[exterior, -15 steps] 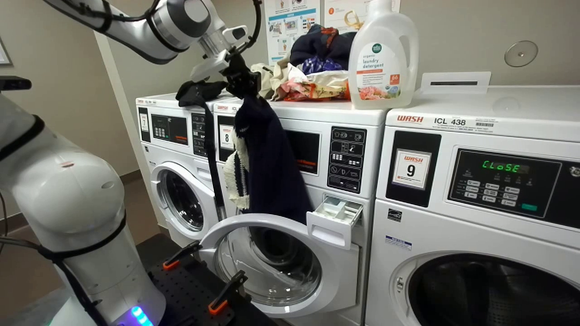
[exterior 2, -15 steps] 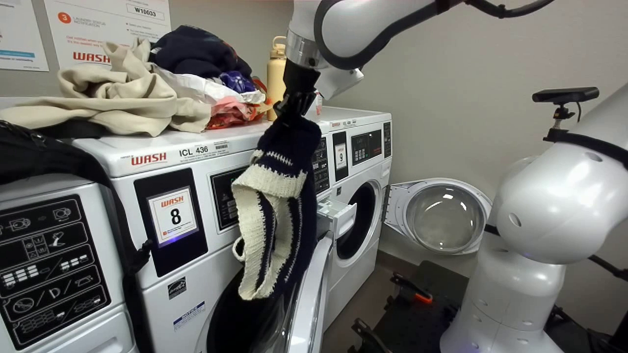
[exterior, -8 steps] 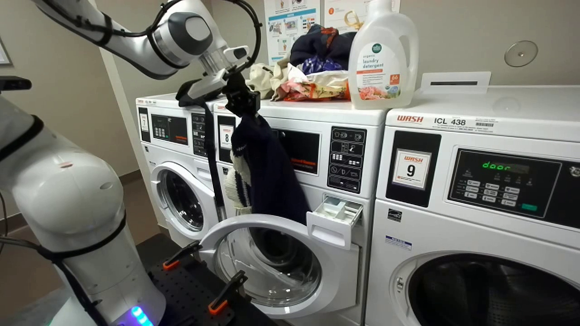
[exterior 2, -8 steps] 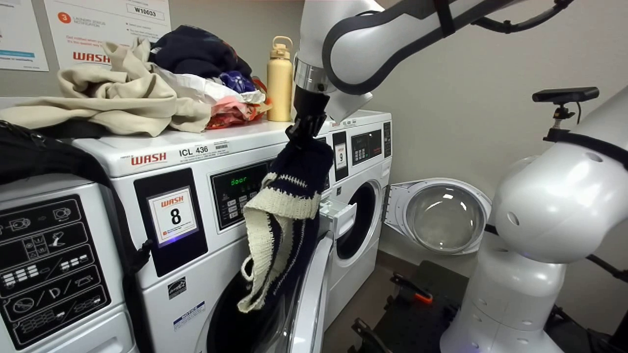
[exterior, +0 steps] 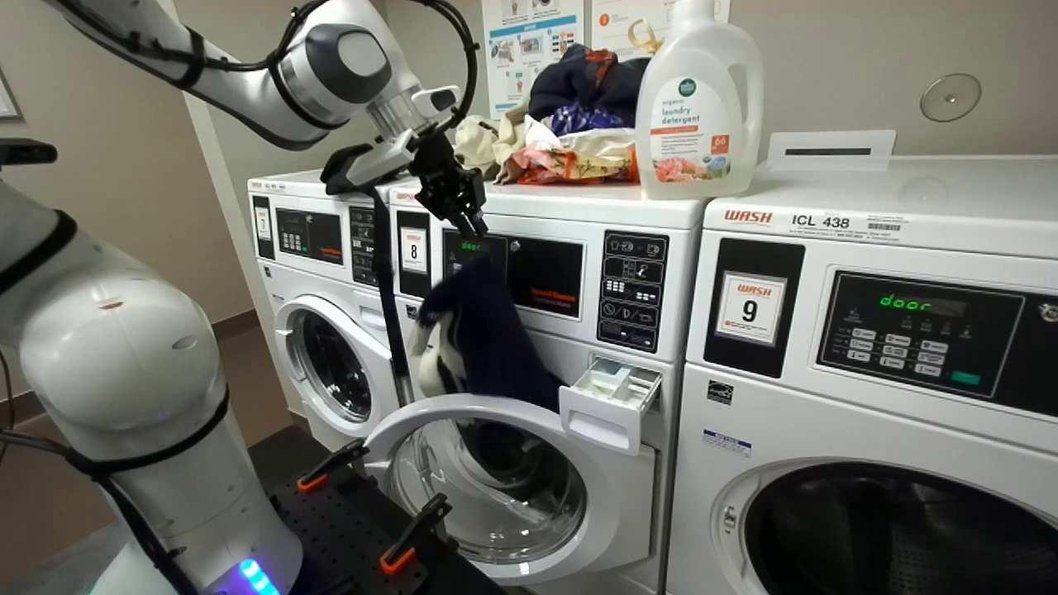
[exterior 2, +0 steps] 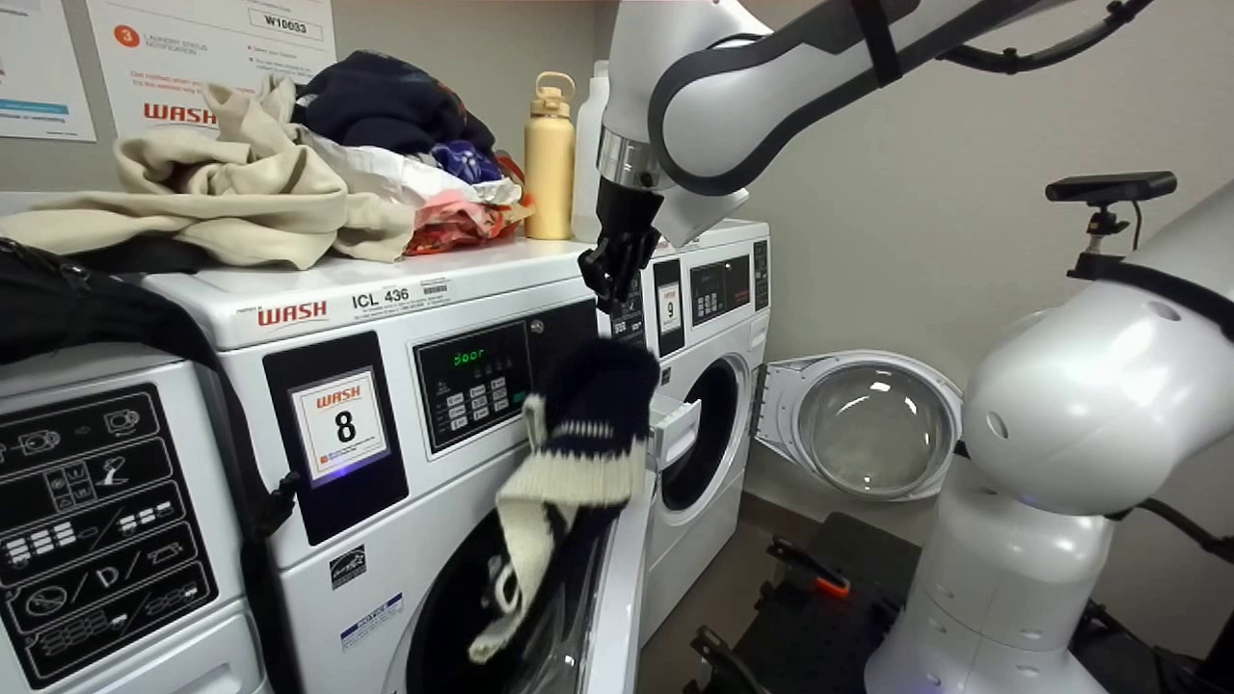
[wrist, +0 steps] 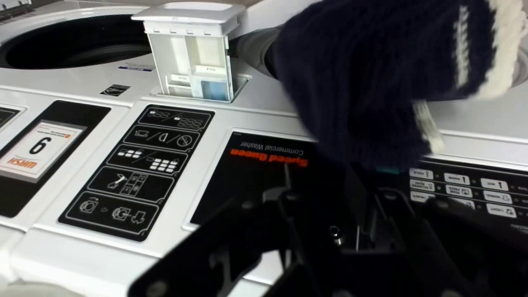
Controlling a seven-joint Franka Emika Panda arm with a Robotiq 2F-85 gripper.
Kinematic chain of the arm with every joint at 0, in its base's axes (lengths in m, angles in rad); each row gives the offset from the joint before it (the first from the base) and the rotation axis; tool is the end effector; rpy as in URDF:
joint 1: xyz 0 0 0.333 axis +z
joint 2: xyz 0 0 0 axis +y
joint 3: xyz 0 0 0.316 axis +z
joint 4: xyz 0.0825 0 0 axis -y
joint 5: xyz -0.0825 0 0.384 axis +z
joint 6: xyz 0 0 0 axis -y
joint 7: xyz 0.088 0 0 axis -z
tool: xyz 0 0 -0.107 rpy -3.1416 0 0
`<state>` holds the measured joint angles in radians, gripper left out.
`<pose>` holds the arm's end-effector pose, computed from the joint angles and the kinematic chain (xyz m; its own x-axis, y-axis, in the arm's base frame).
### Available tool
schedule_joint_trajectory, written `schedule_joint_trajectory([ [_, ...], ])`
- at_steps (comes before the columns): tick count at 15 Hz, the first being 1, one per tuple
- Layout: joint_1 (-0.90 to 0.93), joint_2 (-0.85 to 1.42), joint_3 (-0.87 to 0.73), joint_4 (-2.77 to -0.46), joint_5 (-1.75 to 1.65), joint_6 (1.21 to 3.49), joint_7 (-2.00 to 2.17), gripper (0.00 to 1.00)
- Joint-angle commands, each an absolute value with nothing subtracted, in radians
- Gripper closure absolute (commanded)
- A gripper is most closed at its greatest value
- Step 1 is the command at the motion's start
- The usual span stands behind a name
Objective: Put the blue cloth inside the washing machine
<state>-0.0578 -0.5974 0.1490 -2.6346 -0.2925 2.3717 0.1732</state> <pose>0.3883 0.0336 0.4677 0.9346 0.1285 0.3317 0.0313 -0.9586 0.2830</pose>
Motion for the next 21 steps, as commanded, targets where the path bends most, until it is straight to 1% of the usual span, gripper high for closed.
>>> schedule_joint_trajectory([
  [1, -0.081, -0.627, 0.171, -2.638, -0.322, 2.359, 0.224, 0.34],
  [5, -0.081, -0.625, 0.174, -2.631, -0.322, 2.361, 0.228, 0.04],
  [6, -0.082, -0.623, 0.175, -2.630, -0.323, 2.361, 0.229, 0.00],
  [12, -0.078, -0.621, 0.180, -2.628, -0.319, 2.363, 0.240, 0.00],
  [16, -0.024, -0.611, 0.157, -2.600, -0.259, 2.339, 0.181, 0.00],
  [19, 0.029, -0.595, 0.151, -2.552, -0.206, 2.290, 0.138, 0.00],
  [21, 0.066, -0.577, 0.145, -2.496, -0.149, 2.210, 0.112, 0.00],
])
